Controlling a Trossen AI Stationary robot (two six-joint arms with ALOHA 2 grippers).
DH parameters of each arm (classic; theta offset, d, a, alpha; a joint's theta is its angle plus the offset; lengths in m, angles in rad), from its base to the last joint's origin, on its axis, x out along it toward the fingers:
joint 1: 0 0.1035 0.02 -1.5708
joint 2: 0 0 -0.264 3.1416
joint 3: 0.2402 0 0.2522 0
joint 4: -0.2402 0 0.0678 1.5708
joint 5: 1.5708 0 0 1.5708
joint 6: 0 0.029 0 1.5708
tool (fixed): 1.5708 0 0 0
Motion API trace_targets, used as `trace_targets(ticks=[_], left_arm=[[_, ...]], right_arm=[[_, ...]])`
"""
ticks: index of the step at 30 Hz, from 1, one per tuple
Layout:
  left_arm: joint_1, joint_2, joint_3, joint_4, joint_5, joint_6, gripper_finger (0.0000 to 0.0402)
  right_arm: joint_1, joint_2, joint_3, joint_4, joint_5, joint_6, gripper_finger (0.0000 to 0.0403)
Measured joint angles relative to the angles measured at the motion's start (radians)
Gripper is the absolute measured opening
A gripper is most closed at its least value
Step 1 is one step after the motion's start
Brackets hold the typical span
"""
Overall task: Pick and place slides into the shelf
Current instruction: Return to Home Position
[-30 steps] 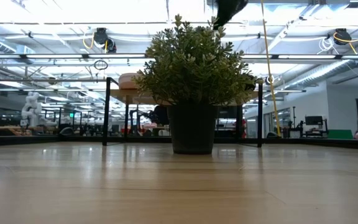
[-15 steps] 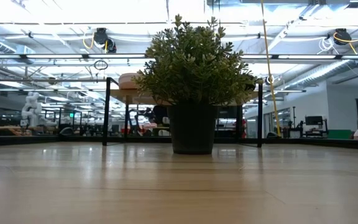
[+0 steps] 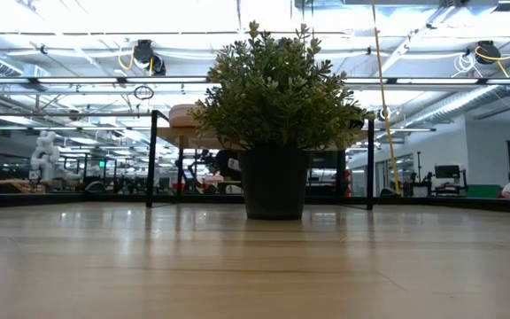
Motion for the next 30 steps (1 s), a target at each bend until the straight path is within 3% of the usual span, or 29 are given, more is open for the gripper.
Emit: trace_targets(ticks=[4,10,14,23,30], left_arm=[[0.0,-0.085,-0.17,0.083,0.009,-0.061,0.0134],[0.0,-0.166,-0.378,0.273,0.08,-0.053,0.0134],[0.0,-0.217,-0.496,0.395,0.166,0.015,0.0134],[0.0,-0.352,-0.675,0.527,0.187,-0.051,0.0134],[0.0,-0.439,-0.817,0.547,0.178,-0.087,0.0134]], right_arm=[[0.0,-0.13,-0.143,0.159,-0.068,0.097,0.0008],[-0.001,-0.299,-0.414,0.602,-0.476,-0.036,0.0008],[0.0,-0.382,-0.572,0.738,-0.683,-0.039,0.0008],[-0.001,-0.46,-0.764,0.787,-0.697,0.073,0.0009],[-0.002,-0.472,-0.816,0.788,-0.504,0.117,0.0009]])
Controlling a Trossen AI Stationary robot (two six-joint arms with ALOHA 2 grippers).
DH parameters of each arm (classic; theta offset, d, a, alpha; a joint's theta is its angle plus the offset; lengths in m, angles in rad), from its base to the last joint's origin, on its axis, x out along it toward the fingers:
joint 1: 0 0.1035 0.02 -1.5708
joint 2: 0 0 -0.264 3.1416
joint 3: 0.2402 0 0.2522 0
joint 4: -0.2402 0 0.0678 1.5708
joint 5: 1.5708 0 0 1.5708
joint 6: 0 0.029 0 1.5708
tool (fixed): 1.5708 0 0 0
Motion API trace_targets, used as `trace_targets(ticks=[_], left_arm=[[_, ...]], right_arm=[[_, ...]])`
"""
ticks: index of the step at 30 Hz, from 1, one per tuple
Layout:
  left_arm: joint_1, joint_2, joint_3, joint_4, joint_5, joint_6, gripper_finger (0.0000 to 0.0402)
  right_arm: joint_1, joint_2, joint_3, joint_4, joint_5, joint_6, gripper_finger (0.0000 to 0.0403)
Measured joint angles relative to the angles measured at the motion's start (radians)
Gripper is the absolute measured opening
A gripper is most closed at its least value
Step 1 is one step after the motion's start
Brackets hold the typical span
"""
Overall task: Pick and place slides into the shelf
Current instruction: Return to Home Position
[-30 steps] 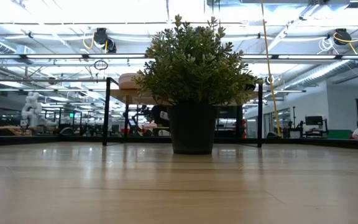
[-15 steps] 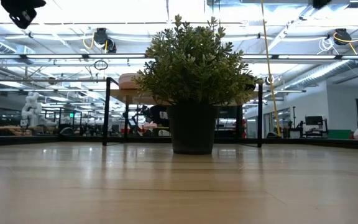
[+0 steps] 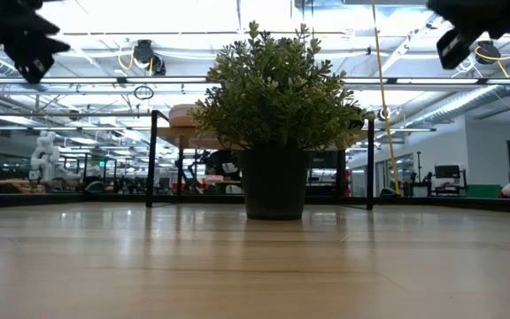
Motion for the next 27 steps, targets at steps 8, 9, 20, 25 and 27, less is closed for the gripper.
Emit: trace_targets(ticks=[8,9,20,25,27], left_arm=[[-0.003,-0.018,-0.046,0.094,0.023,0.02,0.0134],[-0.002,-0.018,-0.046,0.113,0.022,0.036,0.0134],[-0.012,-0.018,-0.28,0.512,-0.009,0.019,0.0134],[-0.07,-0.018,-0.399,0.7,0.006,-0.002,0.0134],[-0.1,-0.018,-0.421,0.715,-0.003,0.013,0.0134]], right_arm=[[0.0,-0.06,-0.042,0.002,0.039,-0.009,0.0009],[0.0,-0.073,-0.044,0.005,0.039,-0.011,0.0009],[0.0,-0.161,-0.143,0.066,0.034,0.011,0.0009],[0.001,-0.162,-0.158,0.083,-0.018,0.027,0.0009],[0.0,-0.162,-0.161,0.092,-0.018,0.025,0.0009]])
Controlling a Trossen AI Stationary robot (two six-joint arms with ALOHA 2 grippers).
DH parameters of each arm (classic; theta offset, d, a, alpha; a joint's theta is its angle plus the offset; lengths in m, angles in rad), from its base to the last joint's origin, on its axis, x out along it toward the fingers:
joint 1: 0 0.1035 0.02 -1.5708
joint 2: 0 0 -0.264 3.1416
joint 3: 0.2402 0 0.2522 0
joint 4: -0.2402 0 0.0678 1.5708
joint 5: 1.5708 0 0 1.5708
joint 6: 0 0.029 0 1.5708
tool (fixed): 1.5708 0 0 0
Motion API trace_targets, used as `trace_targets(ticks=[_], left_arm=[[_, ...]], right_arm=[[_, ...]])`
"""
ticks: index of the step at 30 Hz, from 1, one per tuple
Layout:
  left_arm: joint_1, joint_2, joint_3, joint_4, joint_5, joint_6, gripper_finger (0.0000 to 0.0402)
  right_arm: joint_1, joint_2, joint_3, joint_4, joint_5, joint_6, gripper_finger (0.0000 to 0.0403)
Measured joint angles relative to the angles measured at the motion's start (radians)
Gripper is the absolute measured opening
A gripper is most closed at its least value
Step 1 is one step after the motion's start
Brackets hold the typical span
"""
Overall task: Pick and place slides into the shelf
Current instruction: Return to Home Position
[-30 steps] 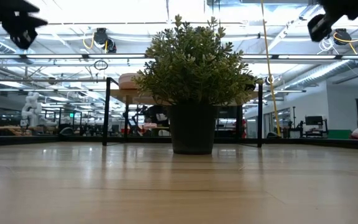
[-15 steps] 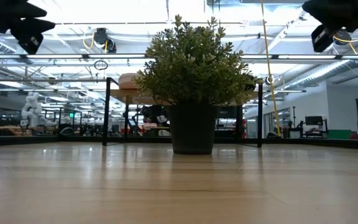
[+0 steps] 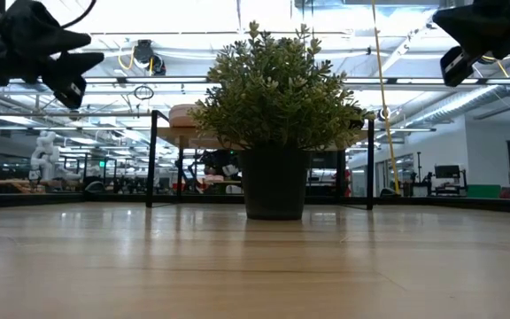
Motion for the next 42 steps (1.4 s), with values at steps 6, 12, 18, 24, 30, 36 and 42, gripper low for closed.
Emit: trace_targets(ticks=[6,12,18,24,30,36,42], left_arm=[[-0.069,0.0,-0.005,-0.014,-0.092,0.095,0.0134],[-0.102,0.0,-0.005,-0.047,-0.187,0.106,0.0134],[-0.127,0.0,-0.005,-0.076,-0.187,0.102,0.0134],[-0.142,0.0,-0.005,-0.098,-0.19,0.133,0.0134],[-0.143,0.0,-0.005,-0.111,-0.195,0.178,0.0134],[-0.142,0.007,-0.005,-0.114,-0.194,0.234,0.0134],[-0.142,0.008,-0.005,-0.117,-0.187,0.25,0.0134]], right_arm=[[0.0,0.0,-0.003,0.006,0.0,-0.015,0.0009],[0.0,0.0,-0.086,0.109,-0.003,-0.002,0.0009],[0.0,0.0,-0.141,0.172,-0.056,0.02,0.0009],[0.0,0.0,-0.146,0.165,-0.106,-0.024,0.0009],[0.0,0.0,-0.146,0.103,-0.115,-0.051,0.0009],[0.0,0.0,-0.146,0.097,-0.131,-0.135,0.0009],[0.0,0.0,-0.181,0.117,-0.071,-0.132,0.0009]])
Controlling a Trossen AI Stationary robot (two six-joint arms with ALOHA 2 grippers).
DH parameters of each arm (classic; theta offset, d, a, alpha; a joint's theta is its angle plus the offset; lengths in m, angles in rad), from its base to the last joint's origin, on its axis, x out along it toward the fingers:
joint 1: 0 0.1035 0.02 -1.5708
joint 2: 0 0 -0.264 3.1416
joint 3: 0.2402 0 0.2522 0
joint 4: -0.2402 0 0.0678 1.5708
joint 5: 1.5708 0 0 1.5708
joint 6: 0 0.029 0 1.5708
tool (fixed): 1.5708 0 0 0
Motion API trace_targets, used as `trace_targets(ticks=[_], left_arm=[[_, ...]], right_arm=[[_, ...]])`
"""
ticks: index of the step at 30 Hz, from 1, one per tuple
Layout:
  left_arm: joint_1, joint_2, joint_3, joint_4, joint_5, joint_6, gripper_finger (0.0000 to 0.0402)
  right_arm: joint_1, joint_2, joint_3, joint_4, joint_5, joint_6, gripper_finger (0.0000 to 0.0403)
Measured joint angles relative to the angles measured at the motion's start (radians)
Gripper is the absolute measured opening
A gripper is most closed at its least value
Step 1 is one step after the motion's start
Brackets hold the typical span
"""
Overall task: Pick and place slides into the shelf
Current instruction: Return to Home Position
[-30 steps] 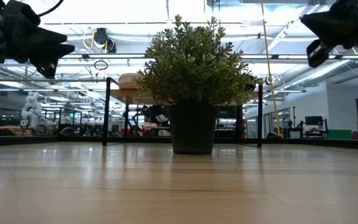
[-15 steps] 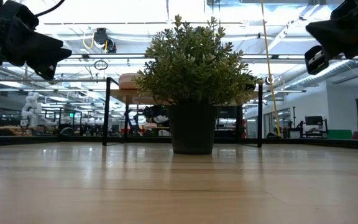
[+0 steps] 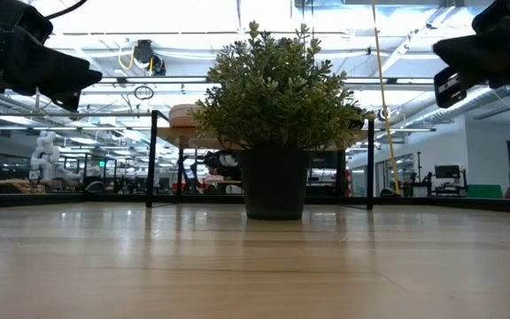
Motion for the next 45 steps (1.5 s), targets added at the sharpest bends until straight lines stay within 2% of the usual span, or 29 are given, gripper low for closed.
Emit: trace_targets(ticks=[9,17,28,45], left_arm=[[0.0,0.0,0.0,-0.001,0.003,-0.026,0.0134],[0.0,0.0,0.0,-0.002,0.004,-0.005,0.0134],[0.0,0.0,0.0,0.004,0.003,-0.061,0.0134],[0.0,0.0,-0.002,0.019,0.001,-0.058,0.0134]], right_arm=[[0.0,0.0,-0.021,0.029,0.156,-0.037,0.0009],[0.0,0.0,-0.022,0.031,0.077,-0.043,0.0009],[0.0,0.002,-0.024,0.024,0.075,-0.047,0.0009],[0.0,0.003,-0.024,0.023,0.075,-0.047,0.0009]])
